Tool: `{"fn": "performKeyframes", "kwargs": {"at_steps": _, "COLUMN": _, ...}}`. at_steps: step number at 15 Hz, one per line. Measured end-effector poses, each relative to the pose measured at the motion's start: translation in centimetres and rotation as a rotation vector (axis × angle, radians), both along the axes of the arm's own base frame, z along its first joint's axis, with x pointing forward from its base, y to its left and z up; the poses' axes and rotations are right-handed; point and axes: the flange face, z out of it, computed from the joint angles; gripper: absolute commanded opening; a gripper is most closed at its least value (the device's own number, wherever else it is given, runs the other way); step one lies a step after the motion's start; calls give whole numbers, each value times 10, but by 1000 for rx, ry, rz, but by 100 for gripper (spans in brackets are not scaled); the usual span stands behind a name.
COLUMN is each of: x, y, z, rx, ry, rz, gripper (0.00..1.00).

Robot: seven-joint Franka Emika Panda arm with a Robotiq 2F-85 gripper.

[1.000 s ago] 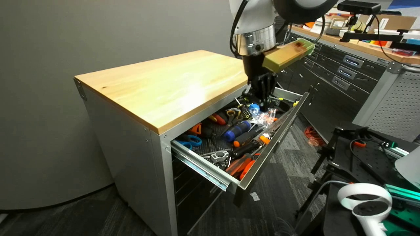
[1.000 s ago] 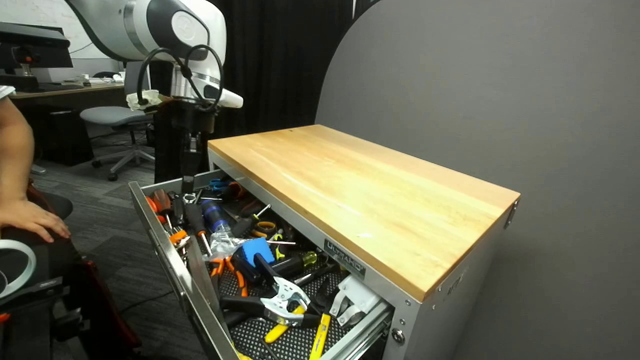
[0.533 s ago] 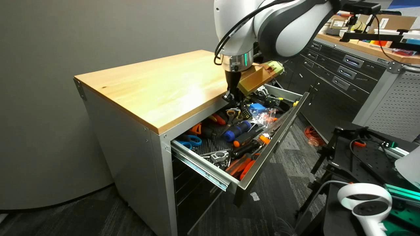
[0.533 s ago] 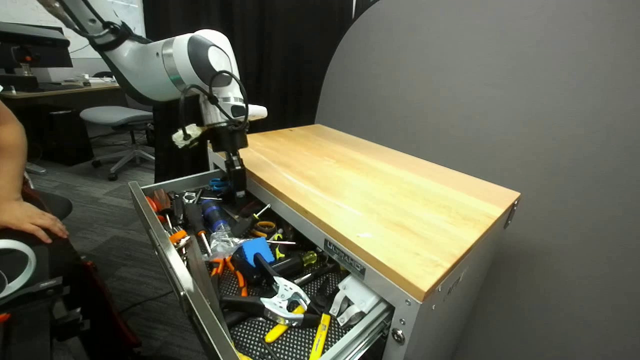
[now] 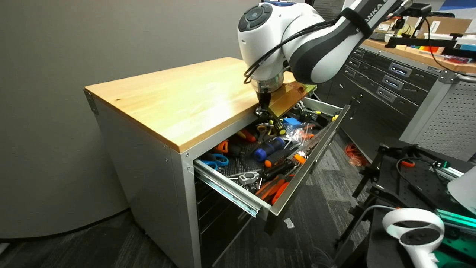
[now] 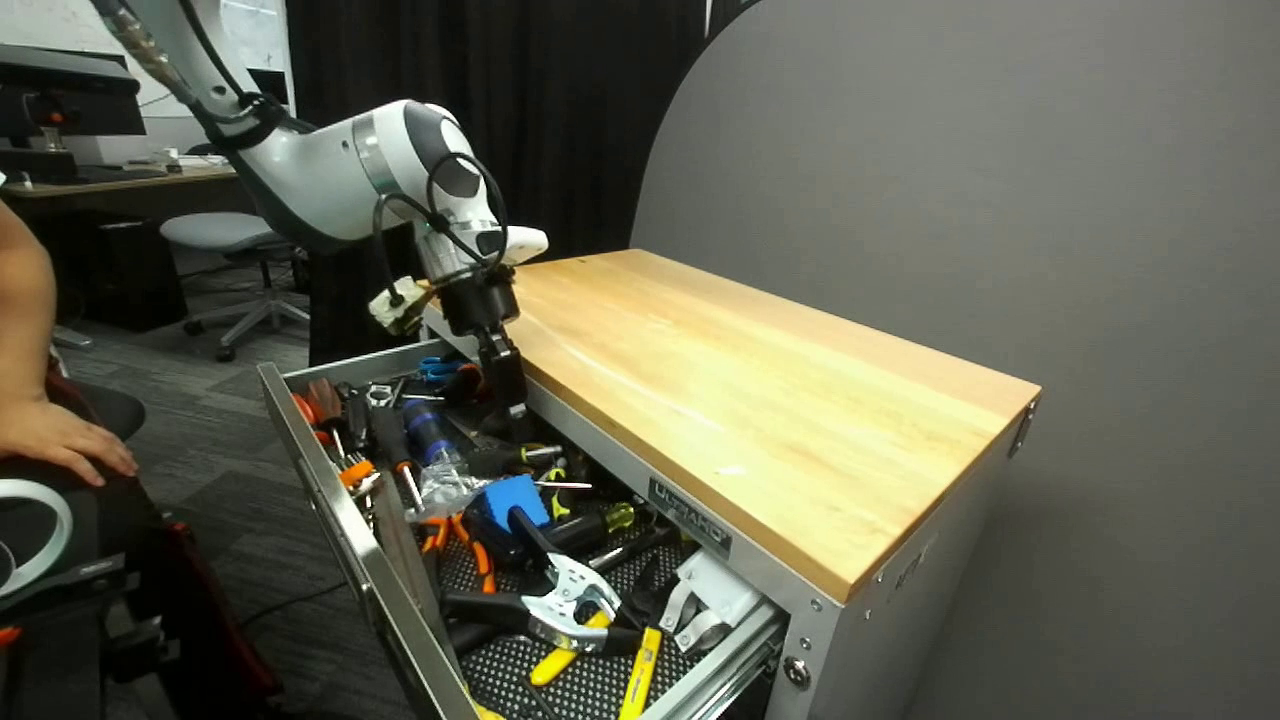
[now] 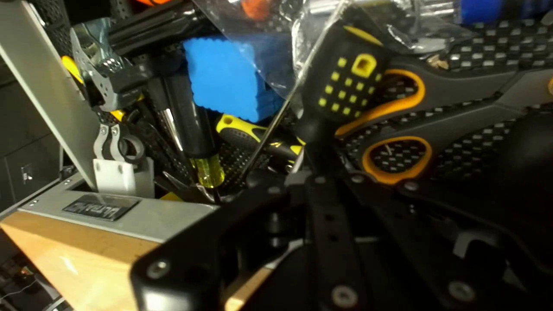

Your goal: Put the screwdriver in the drawer and close it

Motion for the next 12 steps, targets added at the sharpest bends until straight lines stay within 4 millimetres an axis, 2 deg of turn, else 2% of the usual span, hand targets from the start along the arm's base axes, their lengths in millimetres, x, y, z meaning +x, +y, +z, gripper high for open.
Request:
{"fn": "performKeyframes", "kwargs": {"at_steps": 1, "x": -1, "y": -4, "z": -2, "rx": -15, "ry": -8, "rz": -17, "gripper": 0}}
{"fn": "performKeyframes", "kwargs": {"at_steps": 4, "x": -1, "y": -16, "z": -3, "rx": -25, "ry": -17, "rz": -74, "gripper": 9}}
{"fn": "performKeyframes", "kwargs": {"at_steps": 5, "x": -1, "y": -17, "z": -1, "rx": 3, "ry": 8, "rz": -82, "gripper": 8}}
{"fn": "performKeyframes", "kwargs": {"at_steps": 6, "x": 0, "y": -17, "z": 4, "rx": 43, "ry": 45, "rz": -71, "gripper": 11}}
{"fn": "performKeyframes", "kwargs": {"at_steps": 9, "x": -6, "y": -16, "z": 33, "rx": 171, "ry": 146, "rz": -14, "gripper": 9}}
{"fn": "performKeyframes", "kwargs": {"at_steps": 12, "x": -36, "y": -24, "z": 53, "rx": 294, "ry": 264, "rz": 23, "gripper": 6}}
